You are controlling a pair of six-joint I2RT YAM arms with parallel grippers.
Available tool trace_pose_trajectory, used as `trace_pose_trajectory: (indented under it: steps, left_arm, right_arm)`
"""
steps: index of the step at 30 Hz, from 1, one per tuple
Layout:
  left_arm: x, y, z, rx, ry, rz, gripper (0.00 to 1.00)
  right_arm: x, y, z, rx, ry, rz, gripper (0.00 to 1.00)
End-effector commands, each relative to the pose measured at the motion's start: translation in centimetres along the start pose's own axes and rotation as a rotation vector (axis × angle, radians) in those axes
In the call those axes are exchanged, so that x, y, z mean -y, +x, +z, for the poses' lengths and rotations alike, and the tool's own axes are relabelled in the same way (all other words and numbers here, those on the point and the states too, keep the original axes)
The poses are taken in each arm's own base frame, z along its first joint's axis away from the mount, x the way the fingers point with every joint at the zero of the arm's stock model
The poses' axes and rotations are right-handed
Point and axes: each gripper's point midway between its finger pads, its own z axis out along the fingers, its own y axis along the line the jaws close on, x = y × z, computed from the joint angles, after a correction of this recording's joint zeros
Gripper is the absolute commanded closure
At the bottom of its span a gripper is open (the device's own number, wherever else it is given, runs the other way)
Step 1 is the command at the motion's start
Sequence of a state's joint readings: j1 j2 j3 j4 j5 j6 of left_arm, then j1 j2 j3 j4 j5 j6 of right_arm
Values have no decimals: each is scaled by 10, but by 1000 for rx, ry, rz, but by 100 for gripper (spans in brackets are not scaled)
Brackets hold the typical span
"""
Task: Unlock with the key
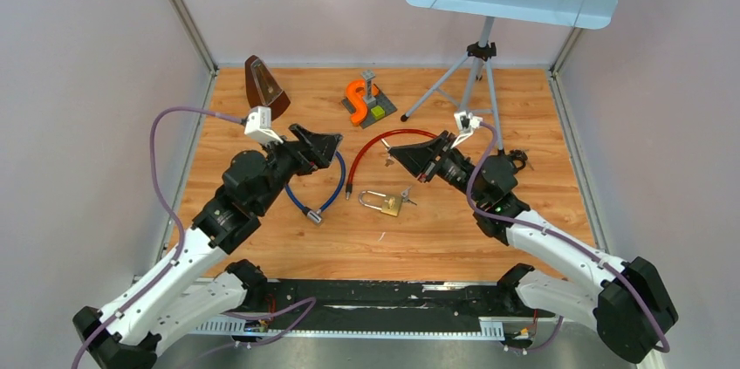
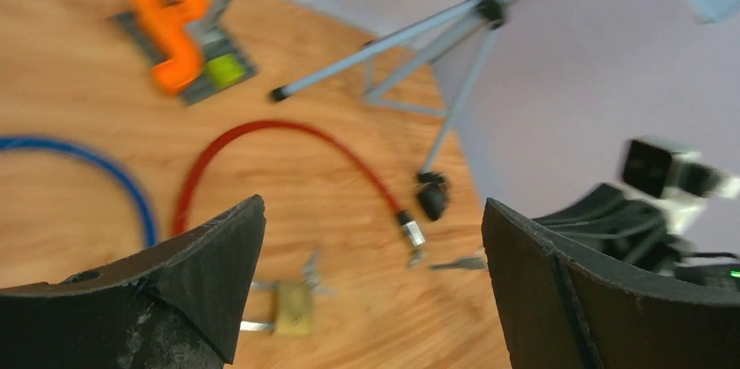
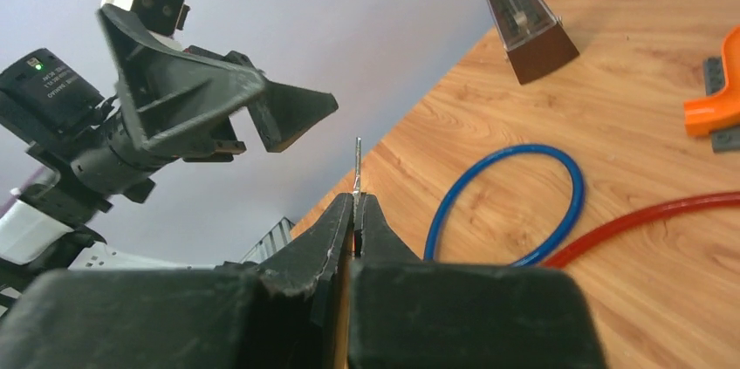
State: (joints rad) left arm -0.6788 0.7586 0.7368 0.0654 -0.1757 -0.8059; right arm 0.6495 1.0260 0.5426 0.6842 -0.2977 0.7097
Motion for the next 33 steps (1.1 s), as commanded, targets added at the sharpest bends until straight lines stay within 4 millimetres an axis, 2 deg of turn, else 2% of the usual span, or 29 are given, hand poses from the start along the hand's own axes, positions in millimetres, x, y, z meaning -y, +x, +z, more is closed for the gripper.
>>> trace_pose_trajectory:
  steps: [1,2,3,4,7,9,13,16,21,27,33]
  left_arm:
    - [-91,24,-36,-156,-468,103,2]
    - [-111,38,-47,-230,-577,113,2]
    - [-114,37,-50,-245,-615,108,2]
    - [-132,49,-61,-300,-718,112,2]
    - [-160,63,-81,-358,-906,95,3]
    - [-172,72,-85,-377,-967,85,5]
    - [-188,94,-82,-404,-1007,5,14]
    - [-201,105,-80,-421,-1044,-45,25]
    - [-219,123,-73,-460,-1110,-97,37]
    - [-239,137,-68,-491,-1189,-117,44]
    - [-255,149,-73,-543,-1247,-98,42]
  right_arm:
    - [5,14,-2,-70,16,50,100]
    - [5,18,-2,-87,14,60,100]
    - [5,21,-1,-101,13,67,100]
    - [6,24,-1,-112,12,75,100]
    - [10,31,-1,-134,19,90,100]
    - [13,36,-1,-158,30,98,100]
    - [19,52,-1,-226,46,128,100]
    - [23,62,-2,-254,43,148,100]
    - [26,72,-1,-280,31,165,100]
    - [27,83,3,-324,14,182,100]
    - [28,91,6,-355,-1,196,100]
